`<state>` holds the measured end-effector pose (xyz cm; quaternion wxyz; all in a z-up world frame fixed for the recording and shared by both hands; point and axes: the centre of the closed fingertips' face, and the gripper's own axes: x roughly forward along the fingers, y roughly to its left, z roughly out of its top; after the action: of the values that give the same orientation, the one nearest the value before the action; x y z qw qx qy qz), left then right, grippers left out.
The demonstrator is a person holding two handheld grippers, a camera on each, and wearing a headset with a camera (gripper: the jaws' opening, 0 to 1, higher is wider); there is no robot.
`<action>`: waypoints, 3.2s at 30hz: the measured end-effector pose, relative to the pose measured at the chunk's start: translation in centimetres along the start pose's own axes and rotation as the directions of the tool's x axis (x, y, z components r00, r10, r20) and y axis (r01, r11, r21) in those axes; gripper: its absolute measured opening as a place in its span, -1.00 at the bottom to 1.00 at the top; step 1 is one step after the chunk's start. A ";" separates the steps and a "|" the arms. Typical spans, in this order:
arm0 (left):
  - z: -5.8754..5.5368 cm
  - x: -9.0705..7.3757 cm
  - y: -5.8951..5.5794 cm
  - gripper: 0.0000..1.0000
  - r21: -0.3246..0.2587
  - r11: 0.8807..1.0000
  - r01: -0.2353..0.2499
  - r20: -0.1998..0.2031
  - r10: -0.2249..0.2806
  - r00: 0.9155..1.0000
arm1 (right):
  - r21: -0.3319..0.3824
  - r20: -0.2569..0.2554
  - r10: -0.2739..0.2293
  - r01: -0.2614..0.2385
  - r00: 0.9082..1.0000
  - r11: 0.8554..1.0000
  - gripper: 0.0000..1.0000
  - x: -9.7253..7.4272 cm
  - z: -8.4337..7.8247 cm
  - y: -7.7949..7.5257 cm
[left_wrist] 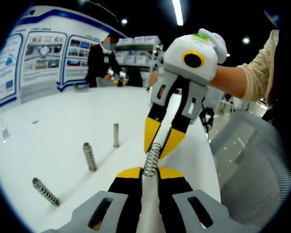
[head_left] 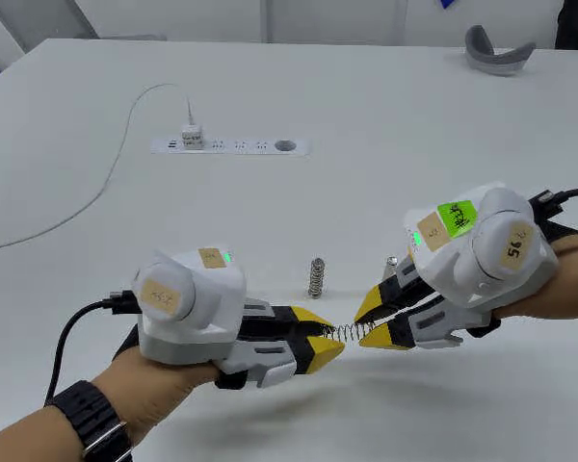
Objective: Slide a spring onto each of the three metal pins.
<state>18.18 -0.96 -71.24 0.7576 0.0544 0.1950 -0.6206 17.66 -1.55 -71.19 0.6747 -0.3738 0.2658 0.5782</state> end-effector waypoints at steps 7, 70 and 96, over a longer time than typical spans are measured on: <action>0.1 0.1 -0.3 -0.78 0.020 1.000 0.008 -0.006 -0.008 1.000 | -0.013 -0.003 0.002 -0.002 1.000 1.000 -0.77 -0.6 0.5 0.2; 1.0 0.2 -0.4 -0.80 0.052 0.999 0.010 0.015 -0.010 1.000 | 0.116 0.183 -0.067 0.046 0.981 0.992 -0.76 -1.7 5.5 -0.9; 1.4 -0.2 0.3 -0.80 -0.005 1.000 -0.004 0.065 0.004 0.998 | 0.327 0.289 -0.176 0.076 0.941 0.942 -0.69 -2.8 5.0 -2.1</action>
<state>18.79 -1.16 -69.90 0.7648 0.0326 0.1715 -0.6201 18.80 0.75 -65.70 0.7946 -0.1825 0.2181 0.5364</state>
